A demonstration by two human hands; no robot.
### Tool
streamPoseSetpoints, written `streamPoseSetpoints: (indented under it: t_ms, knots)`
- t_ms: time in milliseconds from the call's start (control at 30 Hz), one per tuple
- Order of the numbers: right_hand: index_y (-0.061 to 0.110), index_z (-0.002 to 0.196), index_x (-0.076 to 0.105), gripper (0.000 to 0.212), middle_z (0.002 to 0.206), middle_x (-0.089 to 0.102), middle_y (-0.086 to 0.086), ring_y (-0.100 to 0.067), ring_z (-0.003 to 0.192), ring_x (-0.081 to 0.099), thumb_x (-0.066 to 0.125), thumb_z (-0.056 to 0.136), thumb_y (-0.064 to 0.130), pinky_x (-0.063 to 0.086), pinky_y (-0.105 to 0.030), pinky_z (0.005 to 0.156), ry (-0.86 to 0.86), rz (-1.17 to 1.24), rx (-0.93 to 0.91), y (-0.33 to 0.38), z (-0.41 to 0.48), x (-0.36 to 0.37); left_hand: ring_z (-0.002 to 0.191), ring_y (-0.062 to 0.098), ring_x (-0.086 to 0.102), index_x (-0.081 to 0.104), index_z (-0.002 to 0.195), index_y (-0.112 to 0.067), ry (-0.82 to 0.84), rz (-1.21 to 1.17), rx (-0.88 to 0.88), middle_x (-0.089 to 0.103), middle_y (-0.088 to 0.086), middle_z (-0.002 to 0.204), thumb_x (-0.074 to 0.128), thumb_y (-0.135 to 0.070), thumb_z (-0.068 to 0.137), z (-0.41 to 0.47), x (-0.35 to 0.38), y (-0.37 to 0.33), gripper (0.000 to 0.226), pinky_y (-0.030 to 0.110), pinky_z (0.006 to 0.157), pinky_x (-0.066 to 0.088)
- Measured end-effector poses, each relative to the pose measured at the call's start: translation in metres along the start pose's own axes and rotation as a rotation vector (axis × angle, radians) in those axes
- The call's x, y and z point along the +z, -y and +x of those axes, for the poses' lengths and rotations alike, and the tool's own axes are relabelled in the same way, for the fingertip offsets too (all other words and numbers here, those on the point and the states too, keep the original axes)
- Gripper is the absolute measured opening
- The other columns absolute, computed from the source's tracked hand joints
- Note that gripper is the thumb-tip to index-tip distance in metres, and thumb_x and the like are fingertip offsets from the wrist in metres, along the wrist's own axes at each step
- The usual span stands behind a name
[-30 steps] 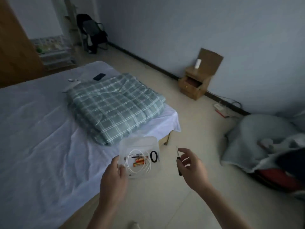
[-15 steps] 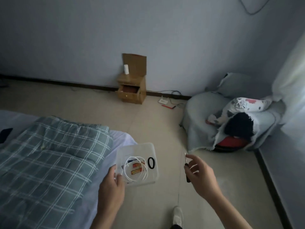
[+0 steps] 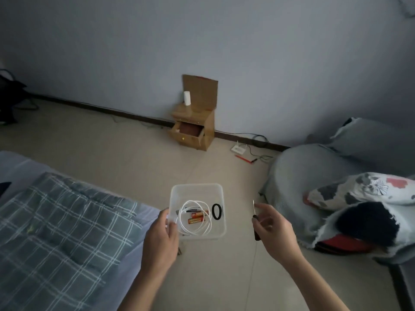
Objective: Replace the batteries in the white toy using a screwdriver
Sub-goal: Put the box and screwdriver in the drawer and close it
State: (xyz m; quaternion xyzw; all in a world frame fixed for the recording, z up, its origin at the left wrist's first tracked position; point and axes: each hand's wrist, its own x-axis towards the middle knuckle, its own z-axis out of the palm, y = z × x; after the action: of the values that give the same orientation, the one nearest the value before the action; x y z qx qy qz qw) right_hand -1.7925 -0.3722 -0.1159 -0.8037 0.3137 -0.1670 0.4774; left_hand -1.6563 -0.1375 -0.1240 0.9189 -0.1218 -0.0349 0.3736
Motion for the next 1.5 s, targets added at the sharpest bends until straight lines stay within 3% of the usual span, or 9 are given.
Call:
streamPoseSetpoints:
  t_ms: [200,433,667,833,1033,1167,1400,1500]
  knots:
    - [0.03,0.11,0.066,0.03,0.075,0.068,0.004,-0.006,0.055,0.066,0.069,0.088,0.009,0.045,-0.01,0.052,0.038,0.012,-0.027,0.011,0.098,-0.005,0.082,0.012,0.064,0.054,0.128,-0.026,0.018,-0.012,-0.024,0.069,-0.003,0.097,0.041,-0.024,0.101,0.09,0.04,-0.028,0.03,0.025,0.063,0.044]
    - [0.035,0.109,0.065,0.034,0.074,0.066,0.008,-0.007,0.057,0.066,0.071,0.086,0.01,0.054,-0.023,0.059,0.014,0.004,-0.042,0.013,0.241,0.019,0.087,0.024,0.064,0.055,0.128,-0.024,0.0,-0.033,0.005,0.069,0.0,0.096,0.045,-0.021,0.098,0.238,0.095,-0.047,0.032,0.033,0.072,0.047]
    - [0.036,0.107,0.066,0.035,0.076,0.067,0.005,-0.005,0.061,0.064,0.072,0.086,0.009,0.053,-0.02,0.06,-0.078,0.012,0.02,0.026,0.383,0.054,0.097,0.022,0.066,0.054,0.131,-0.026,0.071,-0.036,0.039,0.07,0.0,0.107,0.043,-0.024,0.096,0.4,0.128,-0.056,0.036,0.033,0.081,0.051]
    - [0.04,0.105,0.064,0.034,0.075,0.067,0.006,-0.005,0.066,0.065,0.071,0.086,0.013,0.056,-0.03,0.063,-0.122,0.041,0.079,0.048,0.472,0.085,0.095,0.019,0.065,0.052,0.13,-0.029,0.112,-0.021,0.094,0.069,-0.004,0.106,0.04,-0.027,0.096,0.508,0.133,-0.073,0.035,0.035,0.081,0.052]
    - [0.039,0.106,0.064,0.033,0.074,0.067,0.003,-0.011,0.061,0.065,0.068,0.088,0.011,0.049,-0.02,0.05,-0.074,0.118,0.104,0.073,0.573,0.126,0.093,0.012,0.06,0.053,0.13,-0.029,0.099,-0.003,0.128,0.063,-0.008,0.104,0.04,-0.028,0.097,0.615,0.141,-0.078,0.035,0.035,0.08,0.05]
    - [0.038,0.108,0.064,0.034,0.075,0.066,0.003,-0.014,0.058,0.066,0.068,0.087,0.011,0.052,-0.027,0.053,-0.031,0.145,0.125,0.08,0.649,0.159,0.091,0.01,0.06,0.053,0.13,-0.031,0.084,0.008,0.115,0.061,-0.009,0.102,0.042,-0.026,0.098,0.69,0.15,-0.072,0.034,0.033,0.078,0.049]
    - [0.031,0.11,0.062,0.035,0.081,0.067,-0.003,-0.007,0.056,0.064,0.065,0.088,0.004,0.047,-0.019,0.047,0.034,0.189,0.155,0.103,0.798,0.21,0.087,0.011,0.062,0.055,0.12,-0.035,0.072,0.026,0.076,0.061,-0.009,0.097,0.045,-0.021,0.096,0.835,0.163,-0.076,0.029,0.036,0.074,0.052]
    - [0.029,0.111,0.062,0.033,0.083,0.067,-0.007,-0.007,0.055,0.063,0.065,0.089,0.003,0.047,-0.02,0.047,0.064,0.196,0.152,0.119,0.859,0.227,0.088,0.01,0.06,0.056,0.128,-0.028,0.05,0.041,0.07,0.06,-0.008,0.101,0.046,-0.02,0.097,0.895,0.166,-0.08,0.033,0.035,0.076,0.051]
